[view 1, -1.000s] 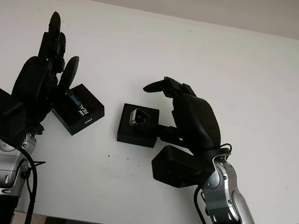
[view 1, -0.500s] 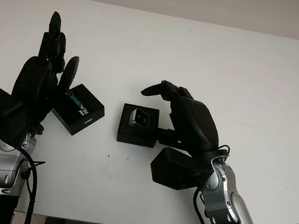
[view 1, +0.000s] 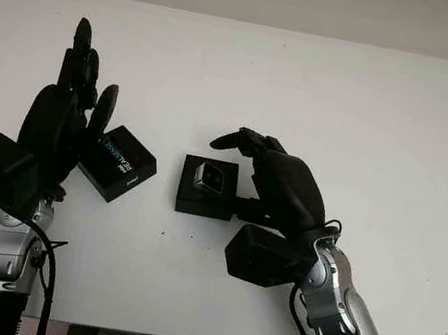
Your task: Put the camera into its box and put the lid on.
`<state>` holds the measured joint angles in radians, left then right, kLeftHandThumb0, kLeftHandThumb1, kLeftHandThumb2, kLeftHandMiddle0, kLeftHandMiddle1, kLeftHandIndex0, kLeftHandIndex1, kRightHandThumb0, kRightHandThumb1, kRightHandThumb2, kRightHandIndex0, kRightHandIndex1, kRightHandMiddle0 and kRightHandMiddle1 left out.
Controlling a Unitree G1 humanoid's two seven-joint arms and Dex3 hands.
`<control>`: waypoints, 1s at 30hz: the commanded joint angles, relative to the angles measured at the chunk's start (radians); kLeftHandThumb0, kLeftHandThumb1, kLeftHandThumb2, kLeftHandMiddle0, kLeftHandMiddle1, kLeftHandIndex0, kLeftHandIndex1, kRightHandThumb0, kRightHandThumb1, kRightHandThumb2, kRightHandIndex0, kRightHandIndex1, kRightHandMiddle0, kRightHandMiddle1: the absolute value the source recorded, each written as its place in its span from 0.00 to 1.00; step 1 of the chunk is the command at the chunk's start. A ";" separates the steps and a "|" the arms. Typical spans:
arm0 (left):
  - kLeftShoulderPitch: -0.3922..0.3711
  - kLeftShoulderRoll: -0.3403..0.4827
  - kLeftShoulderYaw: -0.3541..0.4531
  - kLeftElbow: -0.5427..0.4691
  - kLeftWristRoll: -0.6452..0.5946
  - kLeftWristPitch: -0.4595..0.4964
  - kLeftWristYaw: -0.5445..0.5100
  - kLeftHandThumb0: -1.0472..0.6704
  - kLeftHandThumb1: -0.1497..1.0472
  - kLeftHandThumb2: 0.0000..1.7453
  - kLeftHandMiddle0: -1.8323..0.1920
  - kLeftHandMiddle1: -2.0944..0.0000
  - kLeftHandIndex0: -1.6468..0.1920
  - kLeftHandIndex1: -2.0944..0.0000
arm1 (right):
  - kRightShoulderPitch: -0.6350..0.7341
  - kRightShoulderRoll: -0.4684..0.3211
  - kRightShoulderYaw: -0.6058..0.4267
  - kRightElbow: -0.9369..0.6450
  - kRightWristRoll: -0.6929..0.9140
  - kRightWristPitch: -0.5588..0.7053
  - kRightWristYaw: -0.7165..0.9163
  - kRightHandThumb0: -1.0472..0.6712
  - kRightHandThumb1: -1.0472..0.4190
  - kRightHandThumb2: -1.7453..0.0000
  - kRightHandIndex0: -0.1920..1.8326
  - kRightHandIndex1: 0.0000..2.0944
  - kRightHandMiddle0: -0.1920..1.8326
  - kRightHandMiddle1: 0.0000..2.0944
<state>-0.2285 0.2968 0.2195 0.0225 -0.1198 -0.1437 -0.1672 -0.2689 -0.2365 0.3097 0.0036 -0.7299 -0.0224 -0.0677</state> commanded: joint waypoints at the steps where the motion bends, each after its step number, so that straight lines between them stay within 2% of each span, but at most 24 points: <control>1: -0.007 -0.001 0.000 -0.001 -0.004 -0.015 -0.004 0.15 1.00 0.29 1.00 0.99 1.00 1.00 | 0.000 0.001 0.007 0.019 -0.002 -0.019 -0.027 0.21 0.09 0.97 0.21 0.21 0.21 0.51; 7: -0.006 -0.007 0.000 -0.006 -0.004 -0.004 0.005 0.14 1.00 0.28 1.00 0.98 0.99 0.99 | -0.014 0.002 0.013 0.076 -0.009 -0.046 -0.086 0.23 0.10 0.97 0.21 0.24 0.22 0.55; 12: -0.005 -0.010 -0.001 -0.007 -0.004 -0.006 0.009 0.14 1.00 0.28 1.00 0.98 1.00 0.99 | -0.024 0.000 0.016 0.109 -0.010 -0.067 -0.122 0.23 0.08 0.97 0.17 0.33 0.22 0.58; 19: -0.008 -0.005 -0.002 0.000 -0.004 -0.015 0.001 0.14 1.00 0.28 1.00 0.99 1.00 0.99 | -0.030 -0.010 0.024 0.122 -0.014 -0.080 -0.133 0.23 0.08 0.97 0.15 0.38 0.23 0.59; 30: -0.008 -0.003 0.002 -0.005 -0.002 -0.009 0.006 0.15 1.00 0.28 1.00 0.99 1.00 1.00 | -0.024 -0.081 0.069 0.104 -0.075 -0.139 -0.094 0.23 0.04 0.97 0.10 0.42 0.21 0.58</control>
<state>-0.2285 0.2930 0.2194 0.0229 -0.1211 -0.1535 -0.1622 -0.3064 -0.3092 0.3647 0.1150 -0.7983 -0.1510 -0.1734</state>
